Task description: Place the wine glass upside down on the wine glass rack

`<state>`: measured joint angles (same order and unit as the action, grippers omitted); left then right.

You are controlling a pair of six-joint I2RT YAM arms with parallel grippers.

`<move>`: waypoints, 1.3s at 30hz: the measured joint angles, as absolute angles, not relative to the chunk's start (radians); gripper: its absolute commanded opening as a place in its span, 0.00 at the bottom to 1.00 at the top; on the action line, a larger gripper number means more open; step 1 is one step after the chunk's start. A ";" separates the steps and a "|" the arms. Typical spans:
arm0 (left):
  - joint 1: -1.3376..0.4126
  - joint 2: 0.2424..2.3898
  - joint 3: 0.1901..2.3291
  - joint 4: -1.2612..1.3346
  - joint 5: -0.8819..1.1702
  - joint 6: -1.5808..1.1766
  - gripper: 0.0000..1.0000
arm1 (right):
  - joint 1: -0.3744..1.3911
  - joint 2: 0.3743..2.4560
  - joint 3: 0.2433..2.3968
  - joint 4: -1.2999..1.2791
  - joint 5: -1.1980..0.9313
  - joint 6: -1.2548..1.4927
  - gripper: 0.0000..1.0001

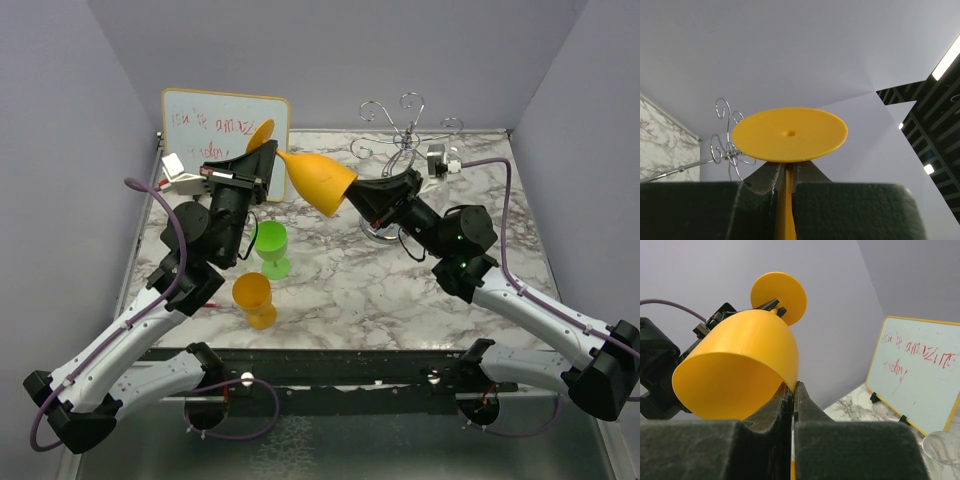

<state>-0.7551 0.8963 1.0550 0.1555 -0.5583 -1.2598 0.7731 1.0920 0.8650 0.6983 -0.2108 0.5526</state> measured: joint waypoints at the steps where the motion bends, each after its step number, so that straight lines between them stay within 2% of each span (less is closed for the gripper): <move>1: -0.755 0.897 1.055 0.156 -0.559 -1.259 0.00 | 0.773 1.092 0.865 0.697 -0.211 0.553 0.22; 5: -0.755 0.908 1.055 0.177 -0.558 -1.233 0.00 | 0.777 1.085 0.865 0.661 -0.218 0.579 0.49; 11: -0.755 0.928 1.090 0.214 -0.532 -1.100 0.00 | 0.780 1.018 0.867 0.523 -0.211 0.558 0.63; 14: -0.755 0.931 1.118 0.230 -0.502 -1.009 0.00 | 0.780 0.978 0.922 0.355 -0.202 0.472 0.67; 21: -0.755 0.930 1.159 0.233 -0.385 -0.799 0.00 | 0.780 0.959 1.195 -0.118 -0.194 0.180 0.69; 25: -0.755 0.930 1.171 0.207 -0.294 -0.681 0.00 | 0.780 0.938 1.271 -0.285 -0.195 0.077 0.71; 31: -0.755 0.934 1.154 0.184 -0.115 -0.554 0.00 | 0.780 0.928 1.304 -0.321 -0.215 0.053 0.72; 39: -0.755 0.949 1.080 0.208 0.109 -0.470 0.00 | 0.780 0.973 1.254 -0.233 -0.263 0.118 0.72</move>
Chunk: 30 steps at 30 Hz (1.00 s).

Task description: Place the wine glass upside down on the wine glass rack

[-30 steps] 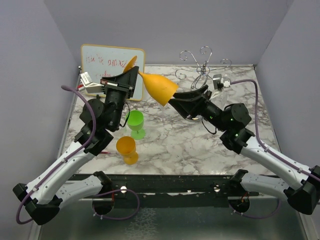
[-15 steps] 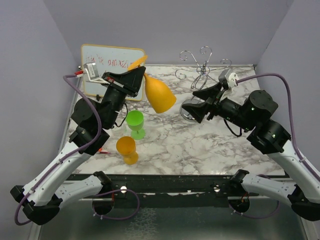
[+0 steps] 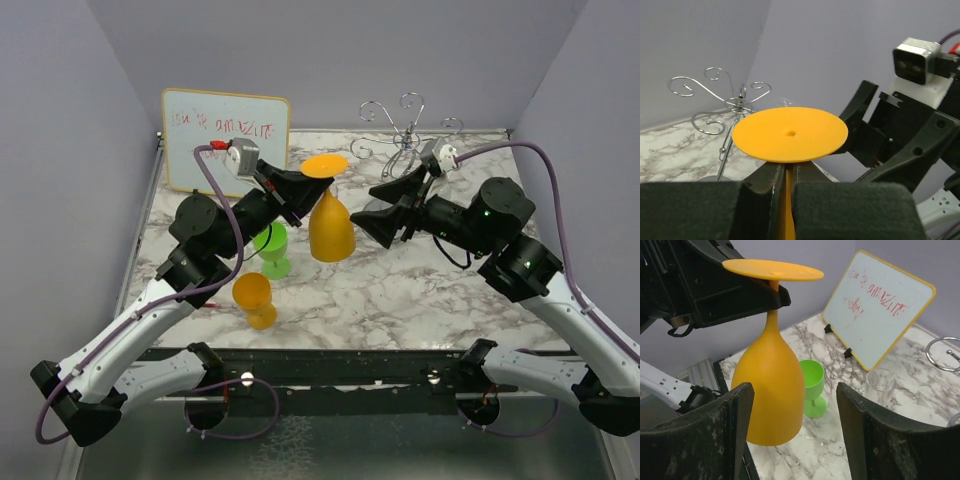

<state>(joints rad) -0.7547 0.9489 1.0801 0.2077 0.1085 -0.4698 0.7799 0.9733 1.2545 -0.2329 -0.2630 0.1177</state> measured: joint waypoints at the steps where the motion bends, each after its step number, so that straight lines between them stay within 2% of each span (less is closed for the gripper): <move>1: -0.755 0.954 1.077 0.214 0.142 -0.456 0.00 | 0.780 0.977 1.238 -0.216 -0.276 0.136 0.72; 8: -0.755 0.956 1.028 0.247 0.225 -0.386 0.00 | 0.780 0.982 1.180 -0.138 -0.311 0.223 0.73; 12: -0.755 0.955 1.009 0.268 0.241 -0.333 0.00 | 0.780 0.970 1.169 -0.118 -0.288 0.292 0.84; 21: -0.755 0.929 0.938 0.352 0.270 -0.211 0.00 | 0.780 0.934 1.158 -0.071 -0.185 0.582 0.86; 30: -0.755 0.920 0.925 0.435 0.310 -0.129 0.00 | 0.780 0.992 1.226 -0.138 -0.036 0.839 0.78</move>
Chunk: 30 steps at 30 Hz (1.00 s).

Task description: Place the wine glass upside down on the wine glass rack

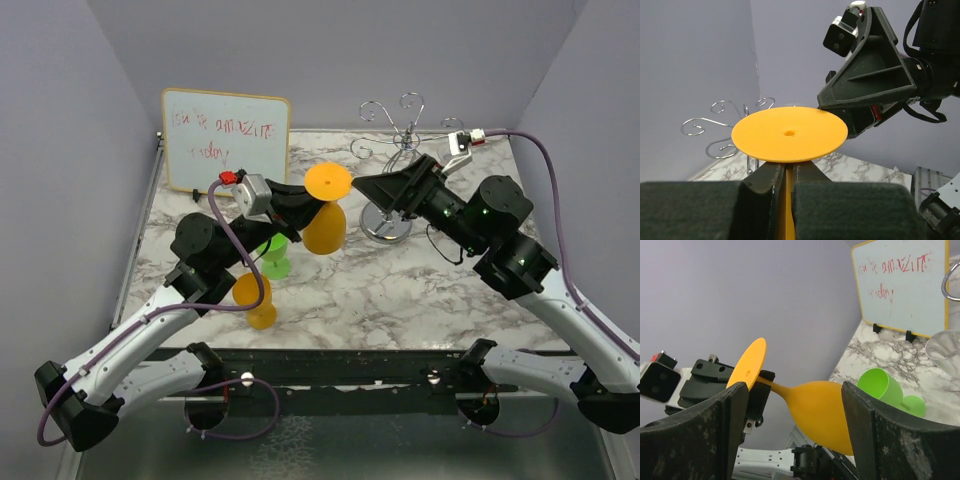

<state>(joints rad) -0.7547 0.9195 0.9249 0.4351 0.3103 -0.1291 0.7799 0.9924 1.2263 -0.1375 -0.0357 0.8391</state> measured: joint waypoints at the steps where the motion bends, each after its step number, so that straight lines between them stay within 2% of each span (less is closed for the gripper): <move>1: -0.755 0.918 0.922 0.440 0.313 -0.121 0.00 | 0.780 0.996 1.226 -0.139 -0.029 0.859 0.76; 4: -0.754 0.913 0.911 0.448 0.313 -0.099 0.00 | 0.780 1.008 1.227 -0.141 -0.026 0.913 0.70; 7: -0.751 0.904 0.900 0.451 0.313 -0.080 0.00 | 0.780 1.024 1.237 -0.144 -0.037 0.958 0.52; 9: -0.748 0.900 0.895 0.450 0.314 -0.068 0.00 | 0.780 1.034 1.250 -0.144 -0.054 0.988 0.46; 18: -0.749 0.876 0.843 0.464 0.329 -0.062 0.00 | 0.780 1.071 1.286 -0.167 -0.131 1.033 0.49; 22: -0.751 0.875 0.823 0.463 0.350 -0.066 0.00 | 0.780 1.076 1.281 -0.161 -0.172 1.056 0.43; 25: -0.751 0.875 0.819 0.463 0.355 -0.067 0.00 | 0.780 1.086 1.274 -0.158 -0.193 1.071 0.32; 28: -0.751 0.875 0.816 0.464 0.356 -0.074 0.00 | 0.780 1.096 1.268 -0.159 -0.205 1.082 0.15; 30: -0.751 0.875 0.810 0.467 0.355 -0.083 0.08 | 0.780 1.099 1.267 -0.159 -0.205 1.086 0.02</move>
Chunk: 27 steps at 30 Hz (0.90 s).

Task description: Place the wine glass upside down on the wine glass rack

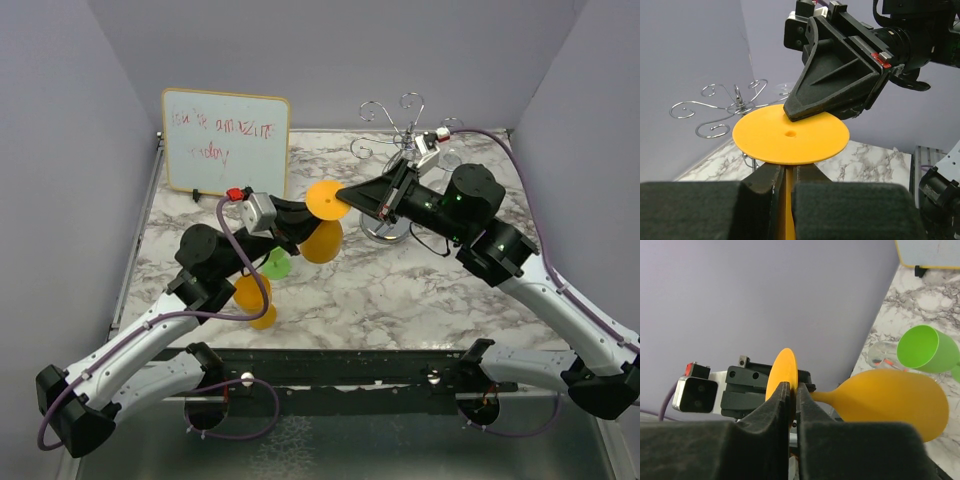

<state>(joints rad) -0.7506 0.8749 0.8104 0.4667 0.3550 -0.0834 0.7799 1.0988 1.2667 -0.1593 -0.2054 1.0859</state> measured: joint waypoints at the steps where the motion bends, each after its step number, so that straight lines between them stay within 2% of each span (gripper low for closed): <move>1: -0.751 0.873 0.806 0.470 0.353 -0.090 0.17 | 0.780 1.099 1.265 -0.161 -0.205 1.096 0.01; 7: -0.750 0.847 0.770 0.455 0.307 -0.174 0.63 | 0.780 1.090 1.262 -0.157 -0.176 1.105 0.01; 11: -0.751 0.816 0.743 0.435 0.281 -0.288 0.82 | 0.780 1.076 1.255 -0.173 -0.131 1.086 0.01; 15: -0.751 0.777 0.736 0.421 0.262 -0.473 0.87 | 0.780 1.072 1.253 -0.181 -0.107 1.071 0.01; 21: -0.751 0.762 0.752 0.364 0.172 -0.775 0.88 | 0.780 1.072 1.251 -0.186 -0.105 1.055 0.01; 23: -0.751 0.774 0.785 0.298 0.141 -0.858 0.84 | 0.780 1.071 1.245 -0.186 -0.106 1.045 0.01; 27: -0.751 0.820 0.913 0.127 0.078 -0.966 0.70 | 0.780 1.066 1.232 -0.188 -0.120 1.019 0.01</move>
<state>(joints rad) -0.7506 0.8204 0.9134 0.1272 0.0776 -0.9661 0.7799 1.0657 1.2316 -0.1883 -0.1196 1.0195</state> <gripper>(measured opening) 0.810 0.030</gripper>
